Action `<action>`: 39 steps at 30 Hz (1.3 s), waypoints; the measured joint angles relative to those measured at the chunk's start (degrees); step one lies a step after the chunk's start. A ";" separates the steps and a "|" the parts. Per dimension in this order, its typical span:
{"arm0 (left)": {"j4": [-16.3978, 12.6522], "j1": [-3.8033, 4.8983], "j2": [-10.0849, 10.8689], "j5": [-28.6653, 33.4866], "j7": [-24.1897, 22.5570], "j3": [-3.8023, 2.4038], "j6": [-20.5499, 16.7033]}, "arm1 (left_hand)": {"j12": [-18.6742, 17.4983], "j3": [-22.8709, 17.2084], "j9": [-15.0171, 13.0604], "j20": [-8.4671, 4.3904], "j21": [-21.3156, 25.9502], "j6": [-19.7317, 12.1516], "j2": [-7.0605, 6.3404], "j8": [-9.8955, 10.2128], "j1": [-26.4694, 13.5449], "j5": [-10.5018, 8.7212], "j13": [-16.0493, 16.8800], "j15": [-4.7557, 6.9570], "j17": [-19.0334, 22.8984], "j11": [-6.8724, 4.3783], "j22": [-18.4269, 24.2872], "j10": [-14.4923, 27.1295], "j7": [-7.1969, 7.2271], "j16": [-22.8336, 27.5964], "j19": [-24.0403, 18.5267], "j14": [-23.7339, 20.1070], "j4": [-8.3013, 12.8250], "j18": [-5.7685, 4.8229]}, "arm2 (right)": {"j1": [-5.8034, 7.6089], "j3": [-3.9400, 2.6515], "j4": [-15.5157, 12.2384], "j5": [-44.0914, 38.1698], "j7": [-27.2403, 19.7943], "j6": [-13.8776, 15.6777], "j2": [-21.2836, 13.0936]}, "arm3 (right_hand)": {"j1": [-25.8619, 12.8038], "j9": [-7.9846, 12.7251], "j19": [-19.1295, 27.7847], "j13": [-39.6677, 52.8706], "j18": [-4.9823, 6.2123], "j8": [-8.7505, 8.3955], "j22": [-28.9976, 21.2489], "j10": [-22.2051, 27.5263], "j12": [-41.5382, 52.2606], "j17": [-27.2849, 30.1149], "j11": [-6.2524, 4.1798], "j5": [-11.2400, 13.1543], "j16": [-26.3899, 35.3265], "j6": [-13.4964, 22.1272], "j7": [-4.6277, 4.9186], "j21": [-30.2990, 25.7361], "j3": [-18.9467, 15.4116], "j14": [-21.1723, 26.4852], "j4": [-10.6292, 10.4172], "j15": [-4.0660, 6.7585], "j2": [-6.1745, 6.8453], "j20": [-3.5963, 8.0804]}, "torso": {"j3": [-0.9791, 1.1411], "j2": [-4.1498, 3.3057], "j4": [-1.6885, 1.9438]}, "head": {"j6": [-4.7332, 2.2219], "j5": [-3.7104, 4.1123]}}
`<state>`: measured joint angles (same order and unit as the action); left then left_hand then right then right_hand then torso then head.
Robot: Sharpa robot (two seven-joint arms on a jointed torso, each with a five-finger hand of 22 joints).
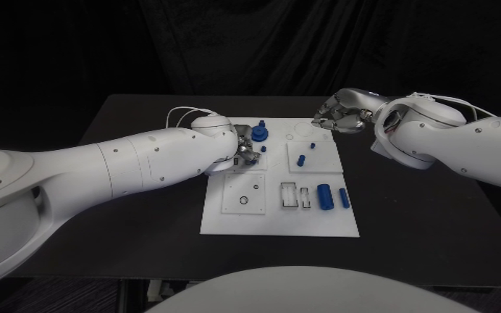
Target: Assemble the parts on the task board
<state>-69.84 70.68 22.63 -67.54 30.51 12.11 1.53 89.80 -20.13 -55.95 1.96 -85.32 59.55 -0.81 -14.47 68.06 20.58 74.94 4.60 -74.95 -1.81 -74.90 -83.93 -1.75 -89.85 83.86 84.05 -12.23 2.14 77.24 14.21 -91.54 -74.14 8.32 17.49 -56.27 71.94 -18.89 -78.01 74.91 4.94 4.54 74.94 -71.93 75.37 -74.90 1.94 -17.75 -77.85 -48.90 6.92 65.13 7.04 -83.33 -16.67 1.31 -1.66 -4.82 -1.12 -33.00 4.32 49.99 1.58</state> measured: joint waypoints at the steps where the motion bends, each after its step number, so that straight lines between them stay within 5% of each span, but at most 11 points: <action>1: -0.29 0.00 0.26 0.00 -0.02 0.00 -0.24 | 0.00 0.00 -0.01 0.00 0.00 0.01 -0.15 0.00 -0.15 -0.02 0.00 0.00 0.00 0.00 0.00 0.00 0.00 0.00 0.00 0.00 0.00 0.00 | 0.00 0.00 -0.01 0.00 0.01 -0.02 -0.06 | 0.00 0.00 0.00 0.00 0.00 0.00 0.00 0.18 -0.16 0.00 0.01 -0.17 0.00 0.00 0.00 0.00 0.00 0.00 0.00 0.00 0.00 0.00 | 0.00 0.00 0.00 | 0.00 0.00; 14: -1.70 0.00 2.22 0.00 -0.03 0.00 -1.93 | 0.00 -1.18 -0.23 0.00 0.00 0.19 -0.45 0.00 -0.45 -0.54 0.00 0.00 0.01 0.00 0.00 0.00 -0.18 0.00 0.00 0.00 -0.07 0.00 | -0.03 0.01 0.03 0.00 0.04 -0.19 -0.17 | 0.00 -0.01 0.00 -0.01 0.00 0.00 -0.01 0.18 -0.16 0.00 0.02 -0.18 0.00 0.00 0.00 -0.25 0.00 0.00 0.00 0.00 0.00 0.00 | 0.01 -0.03 -0.01 | 0.00 -0.43; 39: -0.67 -0.37 2.44 -0.01 0.16 0.01 -2.22 | 0.00 -2.11 -0.43 0.00 0.00 0.36 -0.43 0.50 -1.39 -1.20 0.00 0.00 0.02 0.00 -0.04 0.00 -0.44 0.00 0.00 0.00 -0.10 0.00 | -0.18 0.00 0.11 0.00 0.17 -0.64 -0.20 | 0.00 0.04 0.00 -0.01 0.00 0.00 -0.02 0.18 -0.37 0.00 0.01 -0.18 0.20 0.00 0.00 -0.24 0.00 0.00 0.00 0.00 0.00 0.00 | -0.05 0.01 -0.01 | 0.00 -0.55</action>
<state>-70.51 70.31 25.07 -67.54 30.67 12.12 -0.69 89.80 -22.24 -56.39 1.96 -85.32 59.92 -1.24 -13.98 66.67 19.38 74.94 4.60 -74.92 -1.81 -74.94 -83.93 -2.19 -89.85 83.86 84.05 -12.33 2.14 77.07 14.22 -91.44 -74.14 8.49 16.86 -56.47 71.94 -18.84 -78.01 74.91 4.94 4.54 74.92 -71.75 74.99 -74.90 1.96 -17.93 -77.65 -48.90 6.92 64.89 7.04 -83.33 -16.67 1.31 -1.66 -4.82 -1.16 -32.99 4.32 49.99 1.02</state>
